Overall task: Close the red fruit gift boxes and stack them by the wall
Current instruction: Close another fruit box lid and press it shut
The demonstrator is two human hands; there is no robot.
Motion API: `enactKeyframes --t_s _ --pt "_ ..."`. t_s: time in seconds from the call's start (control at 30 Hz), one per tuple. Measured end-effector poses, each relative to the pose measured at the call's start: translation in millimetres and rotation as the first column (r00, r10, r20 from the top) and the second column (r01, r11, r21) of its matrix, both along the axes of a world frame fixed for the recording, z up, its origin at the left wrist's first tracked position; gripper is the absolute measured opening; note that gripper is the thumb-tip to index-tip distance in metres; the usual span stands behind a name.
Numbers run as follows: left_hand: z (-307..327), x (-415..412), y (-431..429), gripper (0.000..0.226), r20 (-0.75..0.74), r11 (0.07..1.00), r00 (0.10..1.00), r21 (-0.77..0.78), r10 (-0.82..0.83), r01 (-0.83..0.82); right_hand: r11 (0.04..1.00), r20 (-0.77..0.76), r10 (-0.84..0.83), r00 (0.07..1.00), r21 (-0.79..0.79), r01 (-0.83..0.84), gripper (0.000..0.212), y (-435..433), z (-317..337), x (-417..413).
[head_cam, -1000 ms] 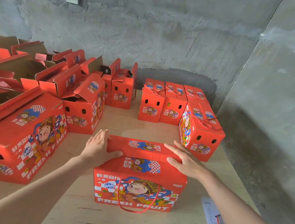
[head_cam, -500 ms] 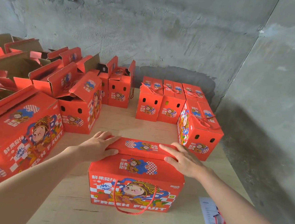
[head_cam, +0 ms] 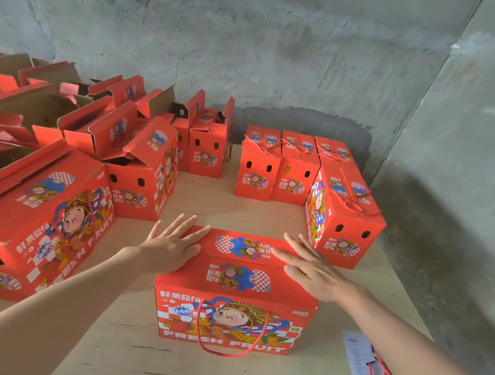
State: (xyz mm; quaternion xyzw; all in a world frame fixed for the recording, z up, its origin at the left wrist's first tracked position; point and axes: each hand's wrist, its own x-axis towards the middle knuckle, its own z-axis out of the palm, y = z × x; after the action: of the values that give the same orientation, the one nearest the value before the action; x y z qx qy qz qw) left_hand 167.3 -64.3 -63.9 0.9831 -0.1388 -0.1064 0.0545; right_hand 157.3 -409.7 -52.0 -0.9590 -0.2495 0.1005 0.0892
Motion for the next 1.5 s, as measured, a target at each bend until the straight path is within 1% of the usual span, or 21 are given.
enactKeyframes --t_s 0.1,0.2,0.37,0.47,0.57,0.63,0.73,0.77,0.83,0.93,1.0,1.07,1.17,1.23,1.3,1.33,1.37,1.4,1.43,1.47,1.5 --pt "7 -9 -11 0.051 0.079 0.996 0.997 0.086 0.011 -0.018 1.0 -0.037 -0.021 0.999 -0.023 0.021 0.041 2 3 0" --pt "6 -39 -46 0.053 0.146 0.999 0.989 0.039 -0.036 0.03 0.998 -0.034 -0.059 0.998 0.034 0.06 0.041 3 1 -4" --pt "-15 -92 -112 0.059 0.238 0.999 0.971 -0.032 0.0 0.008 0.986 0.122 -0.085 0.989 0.15 0.067 0.04 7 -2 -8" --pt "-17 -93 -113 0.074 0.294 0.999 0.955 -0.049 0.027 -0.013 0.976 0.187 -0.132 0.973 0.199 0.094 0.038 10 -5 -11" --pt "-15 -77 -97 0.077 0.326 0.998 0.945 -0.038 -0.028 0.043 0.928 0.294 -0.282 0.913 0.326 0.181 0.034 19 -15 -25" --pt "-12 -56 -82 0.072 0.323 0.995 0.943 -0.032 -0.079 0.095 0.872 0.307 -0.436 0.846 0.378 0.312 0.032 33 -19 -41" --pt "-9 -18 -60 0.057 0.287 0.997 0.955 0.033 -0.076 0.069 0.852 0.347 -0.516 0.784 0.303 0.427 0.043 56 -23 -73" --pt "-9 -6 -56 0.052 0.261 0.999 0.965 0.053 -0.026 0.012 0.871 0.364 -0.487 0.794 0.264 0.414 0.048 61 -24 -85" --pt "-5 8 -52 0.057 0.165 0.988 0.976 0.035 0.141 -0.149 0.913 0.424 -0.406 0.809 0.164 0.372 0.051 67 -29 -106" --pt "-1 1 -65 0.068 -0.008 0.917 0.936 -0.197 0.353 -0.347 0.918 0.48 -0.388 0.787 0.129 0.374 0.05 76 -26 -113" --pt "-5 -16 -80 0.074 -0.148 0.786 0.893 -0.427 0.426 -0.446 0.955 0.504 -0.292 0.813 0.102 0.279 0.05 78 -26 -108" --pt "-14 -35 -90 0.076 -0.224 0.647 0.872 -0.595 0.436 -0.477 0.982 0.486 -0.188 0.853 0.081 0.17 0.05 75 -26 -105" --pt "-15 -43 -87 0.082 -0.262 0.538 0.882 -0.712 0.393 -0.451 0.971 0.431 -0.238 0.87 0.094 0.219 0.049 86 -24 -102" --pt "-9 -40 -78 0.071 -0.316 0.451 0.897 -0.781 0.31 -0.432 0.959 0.334 -0.276 0.901 0.15 0.239 0.055 103 -29 -102" --pt "-9 -37 -71 0.055 -0.291 0.47 0.901 -0.777 0.321 -0.419 0.939 0.277 -0.3 0.913 0.253 0.232 0.06 111 -35 -104" --pt "-12 -38 -68 0.056 -0.262 0.477 0.877 -0.757 0.403 -0.446 0.909 0.28 -0.332 0.901 0.351 0.226 0.059 112 -36 -105" --pt "-15 -41 -66 0.059 -0.256 0.426 0.815 -0.749 0.52 -0.507 0.831 0.271 -0.396 0.877 0.511 0.217 0.055 111 -35 -106" --pt "-18 -46 -66 0.062 -0.298 0.318 0.722 -0.747 0.624 -0.583 0.683 0.216 -0.499 0.839 0.694 0.228 0.046 107 -35 -108" --pt "-21 -51 -67 0.064 -0.418 0.149 0.605 -0.727 0.677 -0.67 0.464 0.087 -0.635 0.768 0.838 0.288 0.033 101 -36 -109" --pt "-22 -55 -68 0.066 -0.605 -0.062 0.476 -0.656 0.638 -0.752 0.216 -0.133 -0.73 0.67 0.886 0.41 0.022 94 -37 -109" --pt "-24 -58 -69 0.067 -0.792 -0.246 0.358 -0.523 0.495 -0.816 -0.011 -0.412 -0.732 0.542 0.803 0.596 0.025 87 -37 -105"
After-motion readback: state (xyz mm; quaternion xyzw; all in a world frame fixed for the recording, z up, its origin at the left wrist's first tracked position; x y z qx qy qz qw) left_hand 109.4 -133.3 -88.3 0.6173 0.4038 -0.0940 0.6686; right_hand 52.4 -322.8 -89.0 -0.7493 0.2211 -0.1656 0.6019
